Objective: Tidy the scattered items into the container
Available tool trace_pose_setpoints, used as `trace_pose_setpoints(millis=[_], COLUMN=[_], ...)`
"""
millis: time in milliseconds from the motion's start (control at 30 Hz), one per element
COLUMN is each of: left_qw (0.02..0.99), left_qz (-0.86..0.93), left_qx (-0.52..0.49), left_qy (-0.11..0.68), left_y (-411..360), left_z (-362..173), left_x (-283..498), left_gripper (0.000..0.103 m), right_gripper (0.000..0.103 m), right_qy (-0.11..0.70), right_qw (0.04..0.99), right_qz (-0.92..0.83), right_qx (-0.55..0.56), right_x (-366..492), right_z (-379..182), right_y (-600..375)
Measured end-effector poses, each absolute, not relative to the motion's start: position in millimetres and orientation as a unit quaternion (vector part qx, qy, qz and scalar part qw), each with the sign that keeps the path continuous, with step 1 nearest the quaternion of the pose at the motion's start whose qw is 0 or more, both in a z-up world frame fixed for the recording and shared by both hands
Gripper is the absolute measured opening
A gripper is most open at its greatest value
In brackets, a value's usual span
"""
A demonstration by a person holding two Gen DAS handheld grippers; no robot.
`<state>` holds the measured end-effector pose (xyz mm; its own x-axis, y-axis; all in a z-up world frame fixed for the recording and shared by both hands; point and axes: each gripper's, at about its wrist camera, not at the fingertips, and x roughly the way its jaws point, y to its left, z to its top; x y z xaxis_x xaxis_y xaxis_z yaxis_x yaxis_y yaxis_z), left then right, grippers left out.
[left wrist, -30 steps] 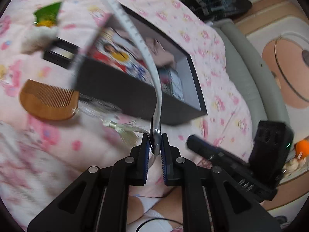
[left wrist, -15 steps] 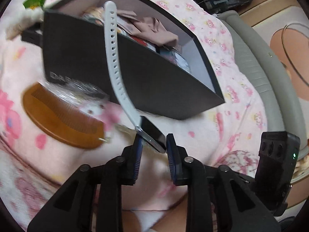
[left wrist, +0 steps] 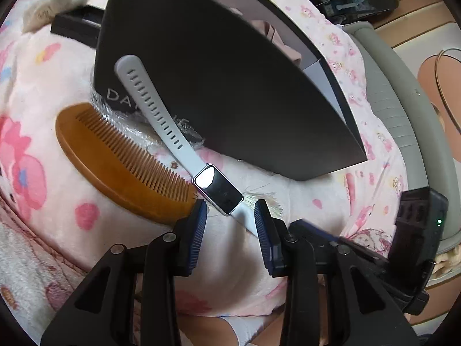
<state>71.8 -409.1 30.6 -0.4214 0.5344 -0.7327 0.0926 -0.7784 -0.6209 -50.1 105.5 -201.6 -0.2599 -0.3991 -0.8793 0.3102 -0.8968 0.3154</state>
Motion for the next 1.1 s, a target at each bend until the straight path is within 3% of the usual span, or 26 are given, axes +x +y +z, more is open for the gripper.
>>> trace_pose_setpoints(millis=[100,233,333,433,467,533,733,867,967,1000,1033,1100], left_qw=[0.145,0.153,0.159,0.158,0.158,0.154,0.128,0.099,0.076,0.073,0.071,0.067], left_qz=[0.791,0.782,0.782,0.782,0.781,0.78,0.768,0.775,0.786,0.787,0.786,0.782], left_qx=[-0.514,-0.526,-0.525,-0.524,-0.523,-0.522,-0.553,-0.558,-0.541,-0.538,-0.538,-0.538], left_qy=[-0.298,-0.298,-0.296,-0.299,-0.303,-0.31,-0.298,-0.281,-0.289,-0.293,-0.297,-0.308], left_y=[-408.1,-402.3,-400.2,-401.8,-403.7,-408.7,-409.9,-411.9,-416.1,-417.5,-418.7,-421.1], left_z=[32.5,28.0,28.1,28.3,28.6,30.6,31.8,26.4,25.8,24.7,23.2,19.4], left_x=[73.2,69.3,70.0,71.2,71.3,71.5,43.4,32.9,32.2,31.1,29.7,27.3], left_gripper=[0.034,0.034,0.034,0.034,0.034,0.034,0.034,0.036,0.036,0.037,0.037,0.036], right_gripper=[0.013,0.013,0.025,0.026,0.024,0.004,0.004,0.004,0.02,0.038,0.049,0.049], right_qy=[-0.048,-0.068,-0.031,-0.015,-0.018,-0.006,0.011,-0.034,-0.021,0.001,0.01,0.006], right_qw=[0.209,0.264,0.27,0.264,0.26,0.235,0.173,0.231,0.268,0.257,0.246,0.227], right_qz=[-0.8,-0.773,-0.761,-0.764,-0.766,-0.781,-0.83,-0.804,-0.778,-0.773,-0.769,-0.766], right_qx=[0.56,0.573,0.589,0.588,0.588,0.578,0.531,0.547,0.569,0.58,0.589,0.602], right_x=[-49.2,-38.6,-33.2,-36.3,-38.2,-36.5,-37.2,-33.9,-23.3,-22.9,-23.4,-26.7], right_z=[-191.9,-189.4,-201.2,-210.8,-211.8,-209.3,-182.6,-167.7,-173.9,-184.3,-194.9,-215.4], right_y=[114.9,103.7,79.6,68.4,67.8,70.5,91.7,91.7,85.2,78.8,76.5,77.5])
